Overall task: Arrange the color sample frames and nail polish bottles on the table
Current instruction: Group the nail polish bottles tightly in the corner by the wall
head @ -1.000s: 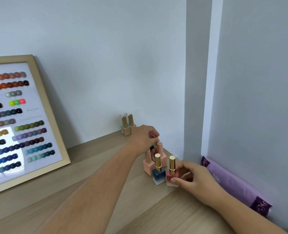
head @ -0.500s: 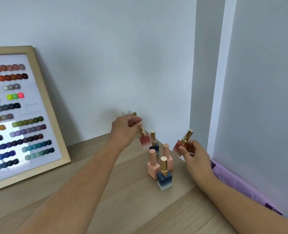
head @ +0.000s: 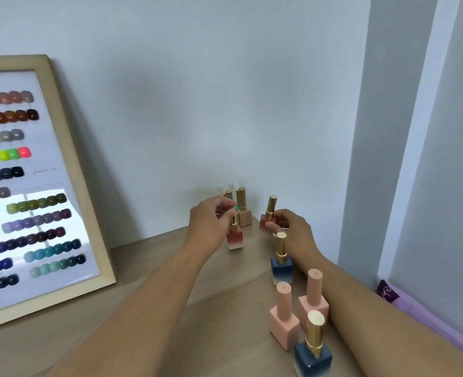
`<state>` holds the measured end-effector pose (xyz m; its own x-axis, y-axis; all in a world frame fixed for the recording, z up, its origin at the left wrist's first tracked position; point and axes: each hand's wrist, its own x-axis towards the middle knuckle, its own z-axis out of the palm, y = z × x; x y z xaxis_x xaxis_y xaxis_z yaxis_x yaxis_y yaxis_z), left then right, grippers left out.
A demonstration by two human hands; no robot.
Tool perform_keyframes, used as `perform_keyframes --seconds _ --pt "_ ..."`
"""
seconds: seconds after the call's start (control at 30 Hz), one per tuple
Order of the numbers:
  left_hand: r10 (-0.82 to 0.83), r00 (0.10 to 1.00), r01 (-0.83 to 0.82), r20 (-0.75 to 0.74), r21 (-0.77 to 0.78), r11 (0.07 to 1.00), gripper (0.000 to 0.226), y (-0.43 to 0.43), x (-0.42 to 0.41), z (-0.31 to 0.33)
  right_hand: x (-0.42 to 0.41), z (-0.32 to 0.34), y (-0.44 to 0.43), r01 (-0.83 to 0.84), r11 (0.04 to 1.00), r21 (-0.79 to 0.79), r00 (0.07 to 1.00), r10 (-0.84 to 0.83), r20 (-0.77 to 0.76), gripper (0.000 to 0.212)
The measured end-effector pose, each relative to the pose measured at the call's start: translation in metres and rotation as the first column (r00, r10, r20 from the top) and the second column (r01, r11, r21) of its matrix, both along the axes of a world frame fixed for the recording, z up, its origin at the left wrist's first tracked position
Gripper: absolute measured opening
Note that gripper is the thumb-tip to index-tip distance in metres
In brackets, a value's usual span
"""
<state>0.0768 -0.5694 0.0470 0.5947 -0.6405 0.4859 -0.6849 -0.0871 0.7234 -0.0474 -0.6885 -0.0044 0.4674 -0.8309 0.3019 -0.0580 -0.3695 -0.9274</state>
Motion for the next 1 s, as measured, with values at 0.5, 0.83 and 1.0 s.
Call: perform_keyframes --seconds 0.5,0.83,1.0 --pt "0.042 0.993 -0.03 -0.115 0.103 0.994 0.043 -0.012 0.004 -0.046 0.023 -0.002 -0.017 -0.155 0.971 -0.18 0.967 0.111 -0.231 0.028" --pt "0.176 0.971 -0.16 -0.163 0.109 0.981 0.028 -0.028 0.016 -0.056 0.031 0.002 -0.019 -0.112 0.989 -0.094 0.985 0.098 -0.138 0.033" --pt "0.208 0.964 -0.192 -0.167 0.11 0.975 0.03 -0.034 0.022 -0.059 0.036 0.004 -0.019 -0.116 0.988 -0.102 0.977 0.095 -0.191 0.041"
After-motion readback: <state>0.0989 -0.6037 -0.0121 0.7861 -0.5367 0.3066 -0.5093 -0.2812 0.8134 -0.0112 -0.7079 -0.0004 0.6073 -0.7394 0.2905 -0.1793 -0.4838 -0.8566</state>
